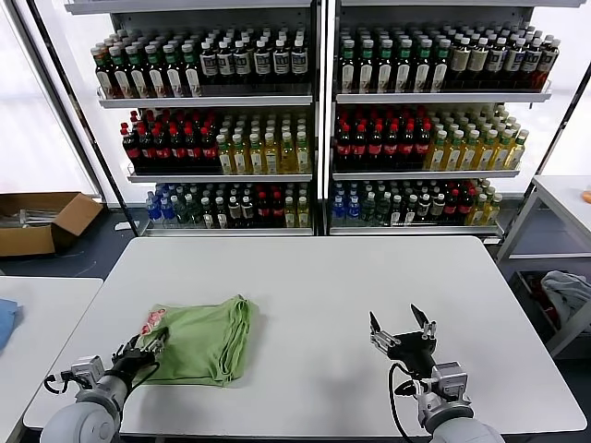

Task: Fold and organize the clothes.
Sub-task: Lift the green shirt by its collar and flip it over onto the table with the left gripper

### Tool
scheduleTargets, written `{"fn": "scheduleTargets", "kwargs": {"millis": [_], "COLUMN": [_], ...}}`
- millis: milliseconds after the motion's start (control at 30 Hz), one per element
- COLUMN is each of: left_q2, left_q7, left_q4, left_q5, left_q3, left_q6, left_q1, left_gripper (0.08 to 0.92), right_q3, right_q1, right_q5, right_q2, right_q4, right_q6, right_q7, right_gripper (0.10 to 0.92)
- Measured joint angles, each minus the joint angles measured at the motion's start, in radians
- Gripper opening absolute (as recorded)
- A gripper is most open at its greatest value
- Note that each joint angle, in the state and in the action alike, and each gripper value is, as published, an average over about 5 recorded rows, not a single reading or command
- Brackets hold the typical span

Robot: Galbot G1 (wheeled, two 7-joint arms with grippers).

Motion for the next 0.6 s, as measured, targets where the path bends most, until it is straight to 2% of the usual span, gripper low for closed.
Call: {"fn": "scheduleTargets", "kwargs": {"millis": [433,500,600], "left_q2": [-0.001,0.001,0.008], "left_q7": [0.038,0.041,0.043], "left_q4": [0.027,0.032,0.039], "left_q5": [0.012,0.015,0.019], "left_q3": [-0.001,-0.003,-0.011], "left_q6": [-0.036,-0.042,-0.052], "left_q1": [0.008,0.009,0.01], "left_gripper": [0.155,0.12,0.109], "right_q3": [0.006,0.006,0.008], "right_q1": [0.001,0.002,0.004], "right_q5": [0.0,0.0,0.001], "right_q2": [-0.003,-0.004,-0.006], "right_q4": [-0.001,-0.001,-0.003], "right_q6": [0.005,0.006,0.007], "right_q7": [0.001,0.001,0.002], "right_gripper": [0.823,0.823,0.823]}}
